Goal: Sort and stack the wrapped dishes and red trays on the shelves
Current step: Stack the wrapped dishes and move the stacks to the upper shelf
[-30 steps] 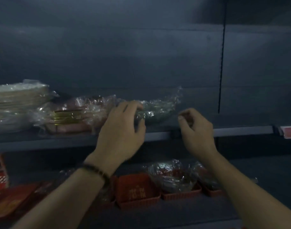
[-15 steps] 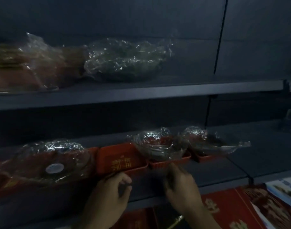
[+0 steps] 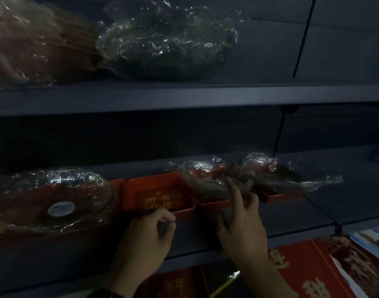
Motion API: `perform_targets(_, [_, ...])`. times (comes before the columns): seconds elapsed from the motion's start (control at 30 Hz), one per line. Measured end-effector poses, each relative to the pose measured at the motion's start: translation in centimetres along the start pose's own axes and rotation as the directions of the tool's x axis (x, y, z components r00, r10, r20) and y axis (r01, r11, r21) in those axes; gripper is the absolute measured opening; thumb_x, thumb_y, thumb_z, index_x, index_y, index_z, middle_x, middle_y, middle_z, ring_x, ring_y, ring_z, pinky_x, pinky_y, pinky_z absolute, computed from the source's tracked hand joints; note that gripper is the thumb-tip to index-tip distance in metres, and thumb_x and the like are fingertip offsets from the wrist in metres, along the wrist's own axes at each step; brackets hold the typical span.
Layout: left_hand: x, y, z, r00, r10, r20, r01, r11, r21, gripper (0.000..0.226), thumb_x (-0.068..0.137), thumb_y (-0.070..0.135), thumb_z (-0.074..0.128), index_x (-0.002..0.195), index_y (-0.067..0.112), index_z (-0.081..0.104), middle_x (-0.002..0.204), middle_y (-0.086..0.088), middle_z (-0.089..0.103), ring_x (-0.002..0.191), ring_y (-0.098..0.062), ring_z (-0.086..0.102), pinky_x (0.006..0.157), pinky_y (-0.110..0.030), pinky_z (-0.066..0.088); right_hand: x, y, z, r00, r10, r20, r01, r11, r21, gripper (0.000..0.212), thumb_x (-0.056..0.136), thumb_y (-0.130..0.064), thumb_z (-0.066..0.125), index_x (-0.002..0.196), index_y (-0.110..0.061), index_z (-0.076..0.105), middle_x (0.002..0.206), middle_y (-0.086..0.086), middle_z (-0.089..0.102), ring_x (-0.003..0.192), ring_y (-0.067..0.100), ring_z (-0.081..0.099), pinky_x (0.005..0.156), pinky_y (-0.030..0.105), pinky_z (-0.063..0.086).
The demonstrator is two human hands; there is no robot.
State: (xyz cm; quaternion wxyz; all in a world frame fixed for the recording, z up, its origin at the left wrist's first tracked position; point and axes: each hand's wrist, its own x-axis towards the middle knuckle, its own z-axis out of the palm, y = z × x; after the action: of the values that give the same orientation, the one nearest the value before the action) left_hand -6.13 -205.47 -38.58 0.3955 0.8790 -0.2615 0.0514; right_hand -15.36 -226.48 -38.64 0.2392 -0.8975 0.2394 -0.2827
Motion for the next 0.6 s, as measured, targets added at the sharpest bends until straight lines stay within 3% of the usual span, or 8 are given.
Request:
perform_targets(0.3, [-0.3,-0.2,-0.4,1.000,-0.014,0.024,0.014,1.000,0.003,0.006,0.098,0.038,0.069,0.097,0.045,0.069,0.099,0.033,0.070,0.097,0.015,0.062,0.080,-0.012,0.051,1.6,0.6,0.0,1.000,-0.011,-0.028,0.012,0.998,0.068,0.062,0.096,-0.029,0.070,0.144,-0.042,0.033,0.134,0.002,0.037,0.105,0.027,0.063,0.077,0.044,0.061])
perform_targets(0.43, [-0.6,-0.1,-0.5,0.999,-0.016,0.035,0.016,1.000,0.004,0.008,0.098,0.039,0.069,0.097,0.047,0.068,0.100,0.033,0.069,0.097,0.013,0.064,0.081,-0.016,0.055,2.0,0.7,-0.3,1.000,-0.015,-0.008,0.016,0.996,0.084,0.054,0.098,-0.025,0.070,0.139,-0.043,0.040,0.135,0.003,0.041,0.106,0.029,0.064,0.084,0.041,0.060])
perform_targets(0.6, [-1.1,0.0,-1.0,0.999,-0.022,0.039,0.022,1.000,0.011,0.009,0.098,0.038,0.069,0.097,0.046,0.068,0.100,0.032,0.070,0.097,0.009,0.066,0.085,-0.023,0.059,2.3,1.2,0.0,0.998,-0.047,-0.034,0.052,0.987,0.153,0.058,0.094,-0.012,0.075,0.138,-0.042,0.053,0.132,0.004,0.046,0.109,0.027,0.061,0.085,0.028,0.049])
